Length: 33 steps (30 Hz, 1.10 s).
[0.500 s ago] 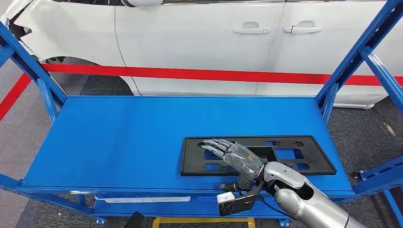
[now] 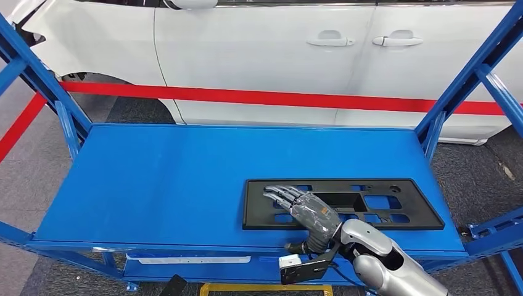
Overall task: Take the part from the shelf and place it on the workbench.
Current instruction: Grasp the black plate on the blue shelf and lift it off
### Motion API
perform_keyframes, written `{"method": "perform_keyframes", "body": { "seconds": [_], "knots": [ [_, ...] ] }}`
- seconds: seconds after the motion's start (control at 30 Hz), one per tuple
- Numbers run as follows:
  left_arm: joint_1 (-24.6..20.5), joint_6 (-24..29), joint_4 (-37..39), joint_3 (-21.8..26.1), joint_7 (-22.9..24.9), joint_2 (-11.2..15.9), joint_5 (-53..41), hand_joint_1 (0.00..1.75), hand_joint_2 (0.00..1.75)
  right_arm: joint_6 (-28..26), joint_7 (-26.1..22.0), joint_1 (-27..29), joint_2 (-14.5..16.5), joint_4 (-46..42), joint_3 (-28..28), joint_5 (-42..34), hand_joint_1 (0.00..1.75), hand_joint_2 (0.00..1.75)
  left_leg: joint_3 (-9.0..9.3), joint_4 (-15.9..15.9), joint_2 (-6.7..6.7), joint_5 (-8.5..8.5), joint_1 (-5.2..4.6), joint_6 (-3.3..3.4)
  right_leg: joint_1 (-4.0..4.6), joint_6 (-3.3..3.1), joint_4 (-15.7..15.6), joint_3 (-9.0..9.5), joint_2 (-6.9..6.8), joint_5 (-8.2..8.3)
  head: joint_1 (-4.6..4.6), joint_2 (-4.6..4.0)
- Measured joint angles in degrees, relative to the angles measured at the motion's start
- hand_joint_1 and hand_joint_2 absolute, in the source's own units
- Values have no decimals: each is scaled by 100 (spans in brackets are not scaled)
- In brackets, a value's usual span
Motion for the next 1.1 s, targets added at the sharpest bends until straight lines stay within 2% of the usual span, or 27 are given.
{"method": "perform_keyframes", "body": {
  "seconds": [0.1,0.13,0.2,0.27,0.3,0.33,0.37,0.43,0.47,0.5,0.6,0.67,0.7,0.77,0.8,0.83,0.87,0.93,0.97,1.0,1.03,1.1],
  "knots": [
    [7,-3,0,1,-1,2,18,0,0,-136,56,146,1,62,-144,134,0,175,-7,14,1,-19,0,-82,-1,-69,-45,6,6,8,-2,1],
    [7,-2,0,2,-2,3,25,0,0,-167,67,179,0,77,-198,162,0,175,-36,86,4,-82,4,-113,-15,-104,-61,11,5,18,-3,1],
    [8,-2,0,1,-5,5,32,0,0,-203,76,234,-3,105,-307,190,0,175,-243,558,9,-379,22,-173,-37,-163,-84,20,-6,33,-3,1],
    [21,-3,0,0,-7,7,33,0,0,-217,94,314,-16,133,-409,208,0,175,-586,1312,11,-718,38,-214,-33,-183,-83,16,-14,32,-3,1],
    [31,-3,0,1,-7,7,35,0,0,-223,110,365,-24,147,-464,219,0,175,-702,1560,11,-777,45,-224,-31,-184,-83,16,-16,31,-3,1],
    [41,-3,0,1,-8,8,37,0,0,-232,128,416,-30,160,-524,234,0,175,-725,1607,11,-729,50,-227,-30,-183,-81,18,-15,30,-3,1],
    [47,-3,0,1,-8,10,39,0,0,-247,145,462,-33,170,-593,258,0,175,-635,1416,11,-574,52,-219,-30,-181,-81,23,-11,29,-3,0],
    [45,-3,0,1,-10,20,41,0,0,-283,169,532,-34,182,-735,318,0,175,-249,624,10,-196,47,-174,-24,-167,-79,38,-4,24,-3,0],
    [40,-3,0,1,-11,26,42,0,0,-297,176,555,-34,188,-804,348,0,175,-84,279,9,-80,38,-148,-15,-147,-75,38,-1,22,-3,0],
    [39,-3,0,0,-14,30,43,0,0,-304,181,574,-35,195,-865,368,0,175,13,69,8,-32,25,-123,-8,-121,-74,34,1,25,-2,0],
    [52,-3,0,0,-17,33,45,0,0,-306,185,625,-40,210,-974,396,0,175,44,-46,8,-6,14,-45,-15,-18,-90,26,2,40,-3,1],
    [50,-3,0,0,-20,33,45,0,0,-308,184,648,-51,213,-1019,400,0,175,69,-116,15,43,37,39,-20,30,91,-46,2,-101,-1,1],
    [48,-3,0,0,-22,33,45,0,0,-308,185,655,-60,219,-1039,401,0,175,78,-143,19,62,46,74,-25,46,358,-164,1,-265,1,1],
    [47,-3,0,0,-24,34,46,0,0,-309,194,684,-68,237,-1058,417,0,175,66,-144,22,66,35,101,-30,74,1109,-512,2,-631,-1,1],
    [50,-3,0,0,-24,34,46,0,0,-311,208,708,-70,250,-1064,443,0,175,60,-137,22,64,31,103,-33,88,1402,-651,1,-723,0,1],
    [53,-3,0,0,-24,34,47,0,0,-316,230,735,-70,262,-1075,481,0,175,56,-127,20,60,29,102,-37,97,1494,-695,0,-701,0,1],
    [54,-3,0,0,-24,33,47,0,0,-327,253,756,-70,277,-1100,529,0,175,55,-110,18,52,29,97,-43,98,1352,-623,0,-568,1,1],
    [54,-3,0,0,-24,33,48,0,0,-359,281,776,-70,310,-1183,616,0,175,52,-61,13,19,29,72,-53,80,612,-250,-2,-205,1,0],
    [52,-3,0,0,-25,33,49,0,0,-382,283,783,-70,329,-1236,656,3,175,43,-30,10,-1,18,49,-47,61,270,-86,0,-87,0,0],
    [51,-3,0,0,-25,33,50,0,0,-403,283,795,-70,350,-1292,694,9,175,34,-10,8,-15,8,23,-36,42,53,13,2,-35,-1,1],
    [51,-3,0,0,-26,34,51,0,0,-423,284,811,-70,375,-1350,731,24,175,26,-2,7,-22,-1,-2,-23,22,-31,46,5,-42,-1,1],
    [52,-4,0,0,-28,34,55,0,0,-460,286,847,-69,423,-1465,801,83,175,23,-7,7,-25,-8,-56,-20,-25,-48,41,6,-23,-2,1]
  ]
}}
